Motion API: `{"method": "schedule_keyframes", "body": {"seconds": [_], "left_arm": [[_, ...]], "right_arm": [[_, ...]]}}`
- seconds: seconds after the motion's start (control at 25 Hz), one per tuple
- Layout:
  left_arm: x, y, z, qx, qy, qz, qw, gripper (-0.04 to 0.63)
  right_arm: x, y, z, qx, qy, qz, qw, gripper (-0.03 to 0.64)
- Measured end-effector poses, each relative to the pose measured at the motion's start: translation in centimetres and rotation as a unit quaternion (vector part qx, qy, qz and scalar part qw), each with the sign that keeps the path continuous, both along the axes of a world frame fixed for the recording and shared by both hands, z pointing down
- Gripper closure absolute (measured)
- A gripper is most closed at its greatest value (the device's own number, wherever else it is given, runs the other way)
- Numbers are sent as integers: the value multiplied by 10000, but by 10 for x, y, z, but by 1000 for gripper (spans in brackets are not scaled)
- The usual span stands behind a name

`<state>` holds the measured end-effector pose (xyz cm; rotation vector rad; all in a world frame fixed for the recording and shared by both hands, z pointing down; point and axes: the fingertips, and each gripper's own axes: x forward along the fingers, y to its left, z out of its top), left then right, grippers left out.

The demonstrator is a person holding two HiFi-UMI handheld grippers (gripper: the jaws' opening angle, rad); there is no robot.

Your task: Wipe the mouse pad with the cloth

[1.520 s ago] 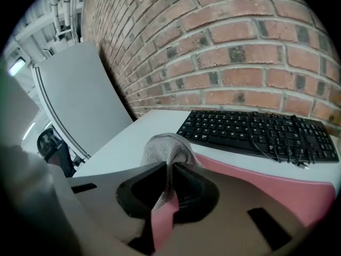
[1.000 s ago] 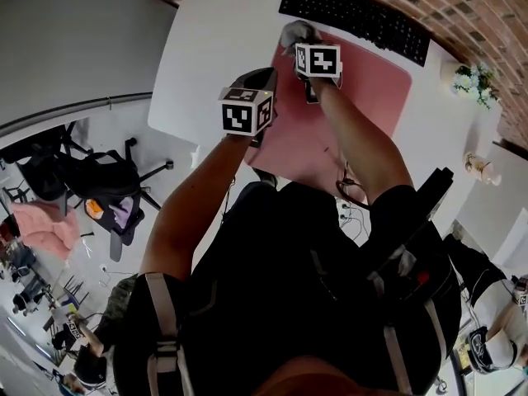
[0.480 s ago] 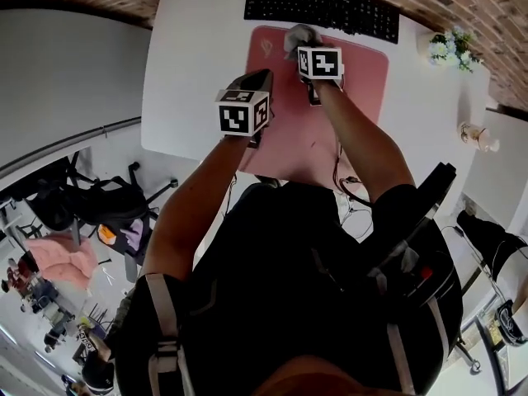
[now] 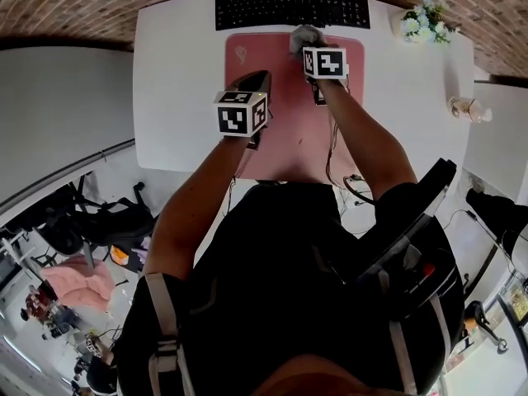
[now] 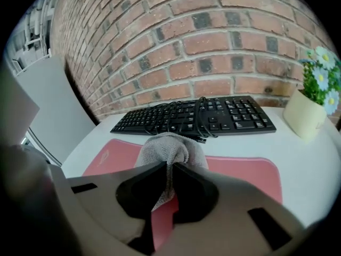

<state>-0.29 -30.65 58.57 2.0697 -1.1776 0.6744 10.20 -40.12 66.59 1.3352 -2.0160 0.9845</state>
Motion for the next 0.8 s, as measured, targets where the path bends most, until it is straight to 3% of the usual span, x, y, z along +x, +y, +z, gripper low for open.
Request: {"method": "schedule_keyframes", "body": {"seconds": [0.36,0.8], "left_arm": [[32,3,0,10,28,308,9995,595],[45,8,-8,136,127,438,9989,595]], "right_arm": [[60,4,2,2,92,458,9989,576],[130,12,2,13,329,1071,9937,576]]}}
